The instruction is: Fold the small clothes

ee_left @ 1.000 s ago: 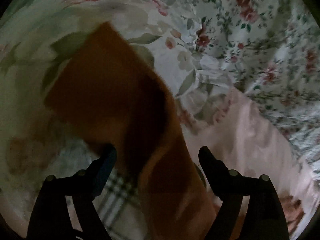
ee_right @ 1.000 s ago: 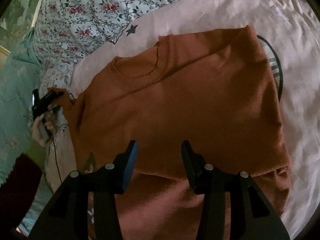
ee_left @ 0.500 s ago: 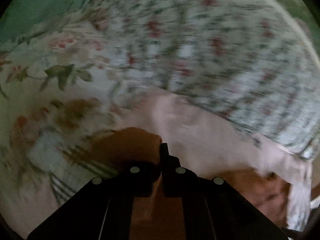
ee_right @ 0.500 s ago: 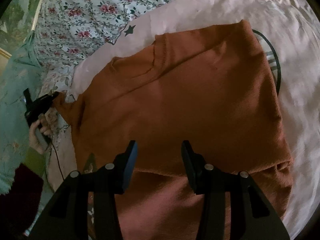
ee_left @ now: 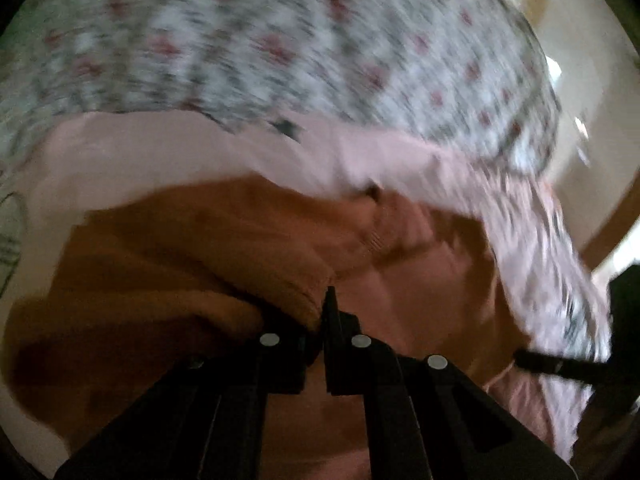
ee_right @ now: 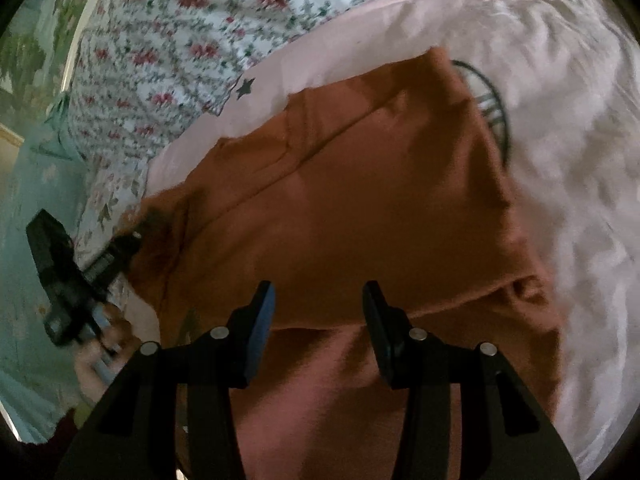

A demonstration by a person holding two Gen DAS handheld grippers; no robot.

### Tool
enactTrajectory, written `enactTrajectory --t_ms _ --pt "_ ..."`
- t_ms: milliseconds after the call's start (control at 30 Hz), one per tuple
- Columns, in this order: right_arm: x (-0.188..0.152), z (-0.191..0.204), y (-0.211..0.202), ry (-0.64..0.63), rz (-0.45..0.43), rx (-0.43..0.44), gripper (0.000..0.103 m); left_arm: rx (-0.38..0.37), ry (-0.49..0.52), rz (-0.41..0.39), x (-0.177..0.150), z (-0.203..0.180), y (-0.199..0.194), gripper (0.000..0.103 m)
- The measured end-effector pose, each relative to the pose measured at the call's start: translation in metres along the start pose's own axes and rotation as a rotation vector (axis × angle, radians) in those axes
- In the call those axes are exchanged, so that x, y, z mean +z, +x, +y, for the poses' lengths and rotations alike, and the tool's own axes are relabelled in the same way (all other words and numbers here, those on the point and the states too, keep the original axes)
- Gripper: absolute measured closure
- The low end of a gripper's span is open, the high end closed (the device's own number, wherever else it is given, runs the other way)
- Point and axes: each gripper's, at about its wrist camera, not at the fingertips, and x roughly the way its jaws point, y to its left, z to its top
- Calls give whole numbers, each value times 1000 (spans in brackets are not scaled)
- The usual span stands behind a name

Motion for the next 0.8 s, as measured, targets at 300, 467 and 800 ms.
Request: enactTrajectory --t_ms 300,467,800 --pt "2 -18 -18 50 -41 -26 56 -53 121 181 -39 -40 38 59" --pt "8 -1 -8 8 -38 -17 45 -42 113 178 -65 -26 -5 40" --pt "25 109 58 -381 17 -21 45 261 -56 151 -103 89 -85 38"
